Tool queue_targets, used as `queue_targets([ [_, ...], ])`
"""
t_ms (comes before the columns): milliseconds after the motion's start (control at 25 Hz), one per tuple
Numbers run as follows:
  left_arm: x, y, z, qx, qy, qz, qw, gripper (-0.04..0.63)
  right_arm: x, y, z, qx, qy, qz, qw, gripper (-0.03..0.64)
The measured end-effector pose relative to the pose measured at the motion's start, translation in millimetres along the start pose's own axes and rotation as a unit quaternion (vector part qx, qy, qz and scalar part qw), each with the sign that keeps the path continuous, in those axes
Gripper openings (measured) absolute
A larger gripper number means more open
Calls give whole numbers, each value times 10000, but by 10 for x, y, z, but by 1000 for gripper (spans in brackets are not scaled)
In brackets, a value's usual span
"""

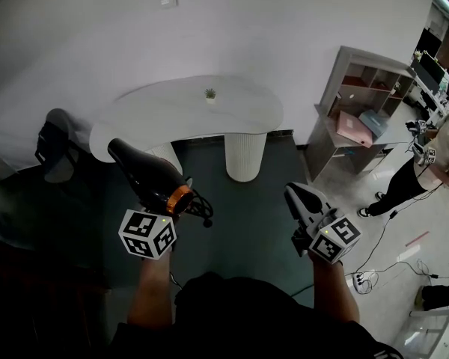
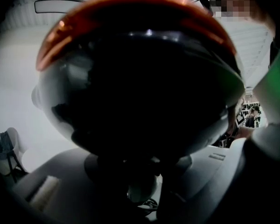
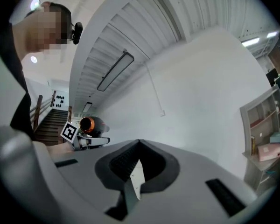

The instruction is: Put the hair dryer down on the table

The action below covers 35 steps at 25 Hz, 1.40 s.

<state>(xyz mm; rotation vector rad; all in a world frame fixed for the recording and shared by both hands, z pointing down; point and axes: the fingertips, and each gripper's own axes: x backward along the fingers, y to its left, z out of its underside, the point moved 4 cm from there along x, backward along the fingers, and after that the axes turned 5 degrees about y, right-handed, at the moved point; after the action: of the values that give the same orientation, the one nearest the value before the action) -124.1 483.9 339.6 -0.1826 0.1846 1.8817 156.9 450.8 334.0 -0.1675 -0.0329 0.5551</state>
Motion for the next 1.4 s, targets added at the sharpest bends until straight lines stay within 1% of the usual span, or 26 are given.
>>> queue_targets([
  [120,-81,-99,-10,0,-4,26,10000,173,95,-36,-5,-52,-60,-136,9999,12],
  [320,-283,-176,45,28,96,170,9998,173,168,-215,164,-176,42,4,9998,12],
  [520,-724,-112,74,91,135,368,9992,173,26,-462,273,-281,272,103,9992,12],
  [640,-1077,-10,51,122,148,506,9985,173,-146,-710,290,-341,374,210,9985,12],
  [800,-1580,194,-48,47,115,751,9971,173,-482,-1117,309,-396,464,443,9972,12],
  [1080,-2380,752,-308,-217,160,1072,9939,173,-1303,-1714,253,-487,741,631,9941,12],
  [1240,-2733,1064,-370,-233,172,1225,9920,173,-1773,-1900,262,-466,906,581,9931,12],
  [1400,-2904,1315,-371,-159,178,1361,9904,173,-2141,-1923,195,-422,985,550,9927,12],
])
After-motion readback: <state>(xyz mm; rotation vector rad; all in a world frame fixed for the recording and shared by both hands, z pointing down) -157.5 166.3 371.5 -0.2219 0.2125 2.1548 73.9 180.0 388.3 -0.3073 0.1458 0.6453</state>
